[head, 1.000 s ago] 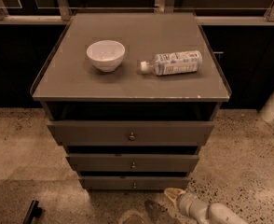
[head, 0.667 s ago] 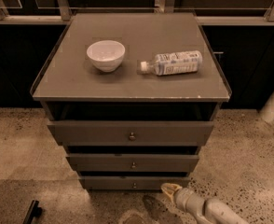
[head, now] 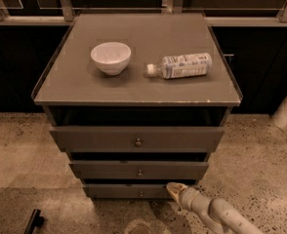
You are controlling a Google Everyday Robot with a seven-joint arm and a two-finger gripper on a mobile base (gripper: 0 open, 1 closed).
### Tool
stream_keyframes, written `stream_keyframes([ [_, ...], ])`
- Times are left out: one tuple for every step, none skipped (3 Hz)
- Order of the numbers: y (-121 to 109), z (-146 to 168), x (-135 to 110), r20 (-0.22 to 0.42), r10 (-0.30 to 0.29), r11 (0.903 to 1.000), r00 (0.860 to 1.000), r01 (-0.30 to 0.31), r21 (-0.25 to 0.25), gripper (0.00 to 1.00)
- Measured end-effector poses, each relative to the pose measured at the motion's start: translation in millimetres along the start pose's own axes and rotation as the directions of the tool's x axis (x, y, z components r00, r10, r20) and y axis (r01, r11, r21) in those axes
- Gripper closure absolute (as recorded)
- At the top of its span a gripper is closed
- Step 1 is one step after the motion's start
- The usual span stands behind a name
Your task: Open bottom drawer
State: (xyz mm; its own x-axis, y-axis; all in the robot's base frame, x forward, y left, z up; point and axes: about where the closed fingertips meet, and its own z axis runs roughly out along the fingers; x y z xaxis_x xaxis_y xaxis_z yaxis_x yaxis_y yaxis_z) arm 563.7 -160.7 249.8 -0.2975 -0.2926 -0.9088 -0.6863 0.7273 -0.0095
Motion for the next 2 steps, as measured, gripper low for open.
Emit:
stream_keyframes([
  [-1.4,-0.1,-0.1,0.0,0.0,1.0,1.0,0.0,0.003,1.0],
  [4.6,-1.6,-1.8,0.014,0.018,0.9998,1.0,-0.018,0.012,1.0],
])
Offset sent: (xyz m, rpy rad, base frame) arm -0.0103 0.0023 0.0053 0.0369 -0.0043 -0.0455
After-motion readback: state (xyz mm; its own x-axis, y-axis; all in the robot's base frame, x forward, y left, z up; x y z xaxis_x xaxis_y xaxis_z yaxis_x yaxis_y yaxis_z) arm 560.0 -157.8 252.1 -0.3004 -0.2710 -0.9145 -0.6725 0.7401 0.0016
